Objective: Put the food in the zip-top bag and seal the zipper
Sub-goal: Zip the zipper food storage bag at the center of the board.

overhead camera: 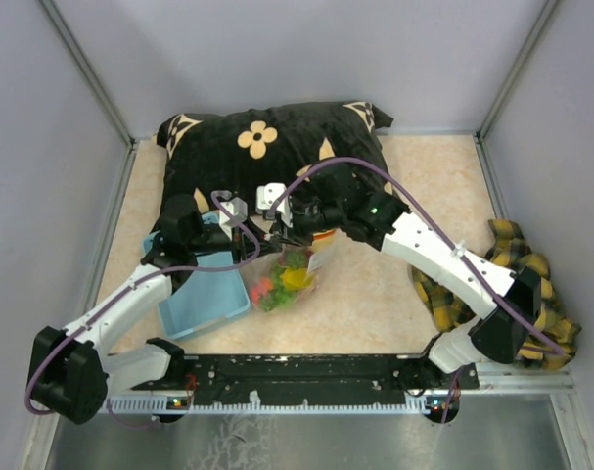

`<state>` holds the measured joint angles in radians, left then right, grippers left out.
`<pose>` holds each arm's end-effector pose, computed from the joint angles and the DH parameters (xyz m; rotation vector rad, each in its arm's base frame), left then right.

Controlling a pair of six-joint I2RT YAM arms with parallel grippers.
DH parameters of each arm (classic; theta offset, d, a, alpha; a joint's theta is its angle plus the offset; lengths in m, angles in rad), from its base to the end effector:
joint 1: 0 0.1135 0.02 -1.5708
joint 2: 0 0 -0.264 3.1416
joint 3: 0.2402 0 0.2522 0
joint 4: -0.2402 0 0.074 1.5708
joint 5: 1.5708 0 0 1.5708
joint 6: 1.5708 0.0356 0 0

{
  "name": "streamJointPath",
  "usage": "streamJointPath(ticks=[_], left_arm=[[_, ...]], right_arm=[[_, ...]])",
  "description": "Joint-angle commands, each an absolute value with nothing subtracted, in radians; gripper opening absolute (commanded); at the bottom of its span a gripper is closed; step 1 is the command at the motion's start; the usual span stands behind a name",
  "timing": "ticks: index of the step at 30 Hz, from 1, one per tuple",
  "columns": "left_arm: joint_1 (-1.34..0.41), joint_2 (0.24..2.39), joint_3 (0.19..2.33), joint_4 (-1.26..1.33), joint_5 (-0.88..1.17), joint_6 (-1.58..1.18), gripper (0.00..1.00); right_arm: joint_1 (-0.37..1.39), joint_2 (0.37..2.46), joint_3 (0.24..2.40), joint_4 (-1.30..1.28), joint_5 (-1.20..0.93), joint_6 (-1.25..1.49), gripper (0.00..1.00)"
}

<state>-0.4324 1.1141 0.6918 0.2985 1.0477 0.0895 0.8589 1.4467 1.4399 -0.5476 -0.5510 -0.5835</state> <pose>0.2074 -0.1297 0.2934 1.1782 1.3093 -1.1295 0.1958 0.2555 0.3789 -1.6321 1.3565 0.7473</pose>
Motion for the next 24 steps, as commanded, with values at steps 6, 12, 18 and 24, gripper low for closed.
streamJointPath(ticks=[6,12,18,24], left_arm=[[-0.445,1.090,0.708,0.293,1.067,0.121,0.14],[-0.445,1.070,0.677,0.289,1.031,0.126,0.24],[-0.444,1.070,0.661,0.271,0.992,0.127,0.32],[-0.445,1.084,0.646,0.258,0.977,0.137,0.30]], right_arm=[[0.852,1.470,1.461,-0.550,-0.579,-0.591,0.00],[0.845,1.454,1.459,-0.551,-0.578,-0.584,0.00],[0.845,1.447,1.456,-0.540,-0.573,-0.577,0.00],[0.838,1.438,1.450,-0.526,-0.567,-0.572,0.00]])
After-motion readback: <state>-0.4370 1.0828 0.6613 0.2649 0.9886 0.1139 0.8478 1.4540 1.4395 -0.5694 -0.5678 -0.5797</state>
